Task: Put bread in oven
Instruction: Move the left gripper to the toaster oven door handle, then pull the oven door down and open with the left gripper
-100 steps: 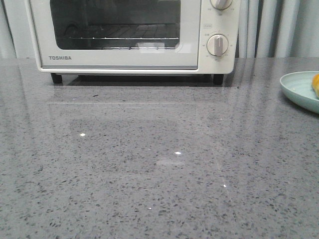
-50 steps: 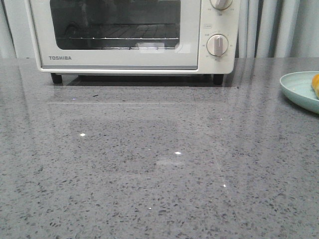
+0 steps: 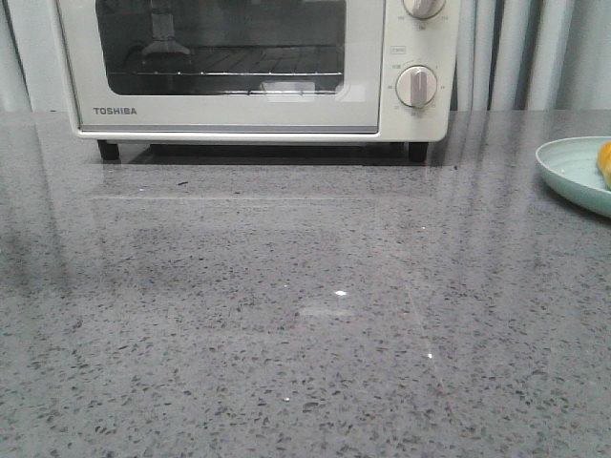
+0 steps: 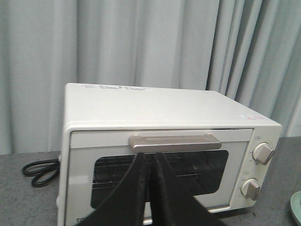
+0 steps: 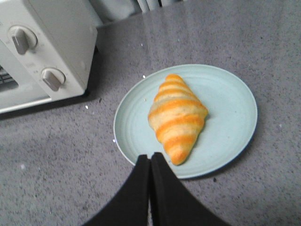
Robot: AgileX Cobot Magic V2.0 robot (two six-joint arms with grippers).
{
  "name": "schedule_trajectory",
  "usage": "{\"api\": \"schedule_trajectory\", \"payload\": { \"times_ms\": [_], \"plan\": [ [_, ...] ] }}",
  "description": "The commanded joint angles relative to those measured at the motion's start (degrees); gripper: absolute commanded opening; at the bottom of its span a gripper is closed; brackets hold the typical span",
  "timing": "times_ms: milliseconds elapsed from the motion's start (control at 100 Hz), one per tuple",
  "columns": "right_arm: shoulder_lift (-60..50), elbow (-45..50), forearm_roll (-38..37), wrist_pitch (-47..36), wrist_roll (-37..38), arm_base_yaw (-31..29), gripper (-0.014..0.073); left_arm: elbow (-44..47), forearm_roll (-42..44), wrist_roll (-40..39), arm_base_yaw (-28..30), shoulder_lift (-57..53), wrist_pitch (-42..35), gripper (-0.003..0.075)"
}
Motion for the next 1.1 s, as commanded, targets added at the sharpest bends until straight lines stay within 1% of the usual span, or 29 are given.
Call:
{"api": "schedule_trajectory", "payload": {
  "times_ms": [0, 90, 290, 460, 820, 1090],
  "plan": [
    [2.7, -4.0, 0.0, 0.3, -1.7, -0.4, -0.0057, -5.7, 0.2, -0.3, -1.7, 5.4, -4.6, -0.0022],
    [4.2, -5.7, 0.0, 3.0, -1.8, -0.4, -0.0057, -9.9, 0.1, -0.3, -2.7, 10.8, -4.5, -0.0021],
    [4.5, -5.9, 0.0, 1.6, -1.8, -0.4, -0.0057, -18.1, 0.0, -0.4, -5.0, 21.5, -4.2, -0.0021],
    [4.5, -5.9, 0.0, 1.6, -1.8, -0.4, -0.0057, -22.6, -0.1, -0.4, -5.6, 28.2, -3.7, -0.0021],
    [4.5, -6.0, 0.0, 2.3, -1.8, -0.4, -0.0057, -29.3, -0.3, -0.4, -5.6, 35.5, -2.6, -0.0022],
    [4.5, -6.5, 0.0, 2.8, -1.8, -0.4, -0.0057, -30.3, -0.3, -0.4, -5.1, 38.0, -2.8, -0.0021]
  ]
}}
